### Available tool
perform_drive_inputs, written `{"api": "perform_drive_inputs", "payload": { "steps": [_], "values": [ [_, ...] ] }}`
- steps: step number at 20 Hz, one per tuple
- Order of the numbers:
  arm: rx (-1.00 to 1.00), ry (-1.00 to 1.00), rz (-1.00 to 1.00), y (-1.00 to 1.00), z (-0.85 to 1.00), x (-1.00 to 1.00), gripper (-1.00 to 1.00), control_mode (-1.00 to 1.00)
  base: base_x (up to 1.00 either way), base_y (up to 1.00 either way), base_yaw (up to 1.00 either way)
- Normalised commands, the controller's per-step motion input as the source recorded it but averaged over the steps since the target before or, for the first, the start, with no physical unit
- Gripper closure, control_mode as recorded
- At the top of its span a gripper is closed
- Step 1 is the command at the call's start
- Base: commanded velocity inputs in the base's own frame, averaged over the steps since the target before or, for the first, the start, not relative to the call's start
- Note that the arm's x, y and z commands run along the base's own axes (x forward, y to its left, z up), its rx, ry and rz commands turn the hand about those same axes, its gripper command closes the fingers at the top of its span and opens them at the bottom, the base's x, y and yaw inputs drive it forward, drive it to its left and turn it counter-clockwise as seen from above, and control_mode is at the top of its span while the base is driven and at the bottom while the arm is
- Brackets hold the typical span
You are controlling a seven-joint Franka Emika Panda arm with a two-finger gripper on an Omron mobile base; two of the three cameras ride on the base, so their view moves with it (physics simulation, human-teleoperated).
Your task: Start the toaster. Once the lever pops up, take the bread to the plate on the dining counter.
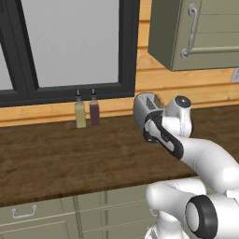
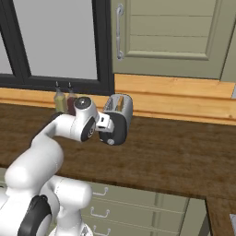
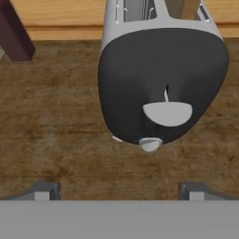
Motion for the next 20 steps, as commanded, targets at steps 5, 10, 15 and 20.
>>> {"api": "perform_drive_inputs", "payload": {
  "steps": [5, 10, 15, 20],
  "values": [
    [0.00, 0.00, 0.00, 0.00, 0.09, 0.14, -1.00, -1.00, 0.00, 0.00, 0.00],
    [0.00, 0.00, 0.00, 0.00, 0.14, 0.01, -1.00, -1.00, 0.00, 0.00, 0.00],
    [-0.02, 0.00, 0.00, 0.00, 0.00, 0.13, -1.00, -1.00, 0.00, 0.00, 0.00],
    [-0.01, 0.00, 0.00, 0.00, -0.11, 0.43, -1.00, -1.00, 0.00, 0.00, 0.00]
  ]
}}
